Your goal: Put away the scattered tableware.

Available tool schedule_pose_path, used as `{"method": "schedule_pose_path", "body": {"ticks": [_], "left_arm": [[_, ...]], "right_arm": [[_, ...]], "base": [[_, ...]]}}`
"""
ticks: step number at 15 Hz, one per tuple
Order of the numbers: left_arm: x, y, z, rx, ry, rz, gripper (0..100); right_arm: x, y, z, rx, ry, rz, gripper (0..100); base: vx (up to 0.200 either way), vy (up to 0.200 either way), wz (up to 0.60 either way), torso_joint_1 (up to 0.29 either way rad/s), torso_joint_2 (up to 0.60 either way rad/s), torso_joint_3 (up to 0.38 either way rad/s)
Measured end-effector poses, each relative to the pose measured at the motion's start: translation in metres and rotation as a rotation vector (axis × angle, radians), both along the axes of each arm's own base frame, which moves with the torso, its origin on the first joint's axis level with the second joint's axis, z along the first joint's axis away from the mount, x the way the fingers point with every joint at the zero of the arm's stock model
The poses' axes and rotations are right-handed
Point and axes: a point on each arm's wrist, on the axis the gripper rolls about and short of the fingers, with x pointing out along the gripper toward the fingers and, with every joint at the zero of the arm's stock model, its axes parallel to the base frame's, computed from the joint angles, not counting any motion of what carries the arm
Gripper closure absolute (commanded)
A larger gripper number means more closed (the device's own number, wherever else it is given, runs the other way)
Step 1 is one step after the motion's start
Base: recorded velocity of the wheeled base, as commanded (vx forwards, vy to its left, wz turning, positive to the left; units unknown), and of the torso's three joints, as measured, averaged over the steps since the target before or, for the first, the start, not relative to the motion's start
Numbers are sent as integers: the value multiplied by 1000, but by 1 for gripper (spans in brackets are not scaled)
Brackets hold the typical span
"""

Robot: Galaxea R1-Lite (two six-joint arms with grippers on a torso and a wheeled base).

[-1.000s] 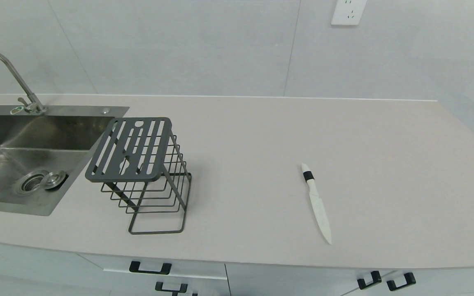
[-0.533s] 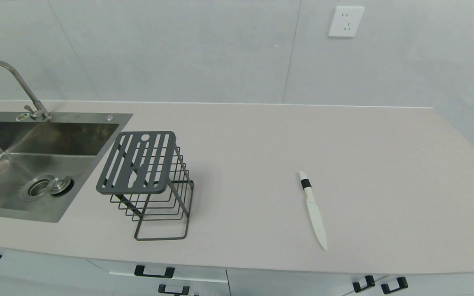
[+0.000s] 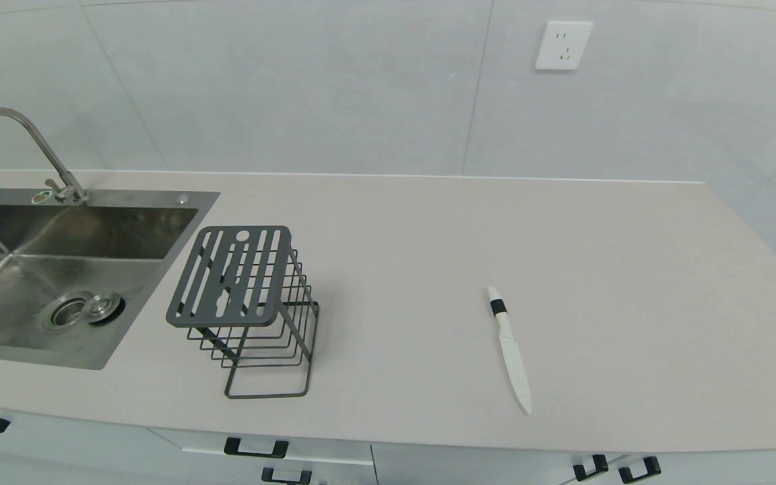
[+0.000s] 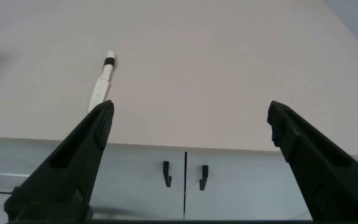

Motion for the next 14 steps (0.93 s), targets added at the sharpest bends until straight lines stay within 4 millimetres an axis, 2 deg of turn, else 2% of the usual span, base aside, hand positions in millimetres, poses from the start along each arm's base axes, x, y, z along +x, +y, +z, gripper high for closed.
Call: {"method": "schedule_pose_path", "body": {"ticks": [10,13,14], "left_arm": [[0,0,0,0,1,4,0],[0,0,0,0,0,4,0],[0,0,0,0,0,3,0]], "right_arm": [[0,0,0,0,2,0,0],[-4,0,26,10,-222,6,0],[-5,1,29,8,-221,27,0]], "base": [[0,0,0,0,0,0],[0,0,0,0,0,0],[0,0,0,0,0,0]]}}
